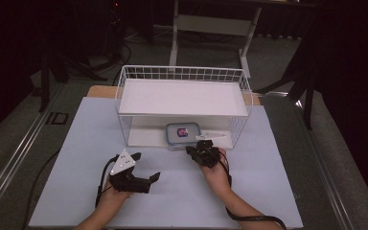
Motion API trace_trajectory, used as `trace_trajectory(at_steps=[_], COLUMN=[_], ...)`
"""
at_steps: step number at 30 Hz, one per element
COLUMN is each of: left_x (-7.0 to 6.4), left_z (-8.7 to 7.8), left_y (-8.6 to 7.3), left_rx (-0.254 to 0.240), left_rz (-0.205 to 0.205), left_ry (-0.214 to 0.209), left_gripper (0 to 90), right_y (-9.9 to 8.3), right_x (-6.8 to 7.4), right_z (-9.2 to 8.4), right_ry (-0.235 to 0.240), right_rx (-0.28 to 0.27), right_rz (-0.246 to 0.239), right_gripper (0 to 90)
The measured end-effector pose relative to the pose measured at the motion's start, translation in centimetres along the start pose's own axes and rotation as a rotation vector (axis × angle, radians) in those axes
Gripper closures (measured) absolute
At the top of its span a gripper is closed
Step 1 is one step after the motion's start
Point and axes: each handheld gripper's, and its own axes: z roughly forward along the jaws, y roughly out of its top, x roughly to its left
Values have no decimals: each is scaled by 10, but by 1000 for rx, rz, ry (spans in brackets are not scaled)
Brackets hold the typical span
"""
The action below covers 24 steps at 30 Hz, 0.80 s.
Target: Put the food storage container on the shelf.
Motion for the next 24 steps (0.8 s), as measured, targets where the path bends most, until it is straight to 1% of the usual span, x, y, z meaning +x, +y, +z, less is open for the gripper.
trace_trajectory(at_steps=[4,5,6,9,12,14,19,24], left_x=[0,1,2,2,1,0,-1,-1], left_z=[1,2,2,2,2,2,2,3], left_y=[0,0,-1,-1,-1,-1,-1,-2], left_rx=[-8,-2,-2,-3,-4,-5,3,4], left_rz=[-11,-28,-28,-30,-24,-17,0,-3], left_ry=[7,8,6,2,-1,1,-2,-5], left_gripper=[15,15,15,15,15,15,15,15], right_y=[3,4,7,11,15,17,22,25], right_x=[2,3,5,7,7,6,7,9], right_z=[4,5,8,11,15,17,24,29], right_ry=[2,2,4,4,-4,-2,-4,-9], right_rx=[-5,-8,-15,-17,-19,-21,-25,-24], right_rz=[-6,-12,-19,-22,-26,-9,-4,-15], right_gripper=[898,899,899,899,899,899,899,898])
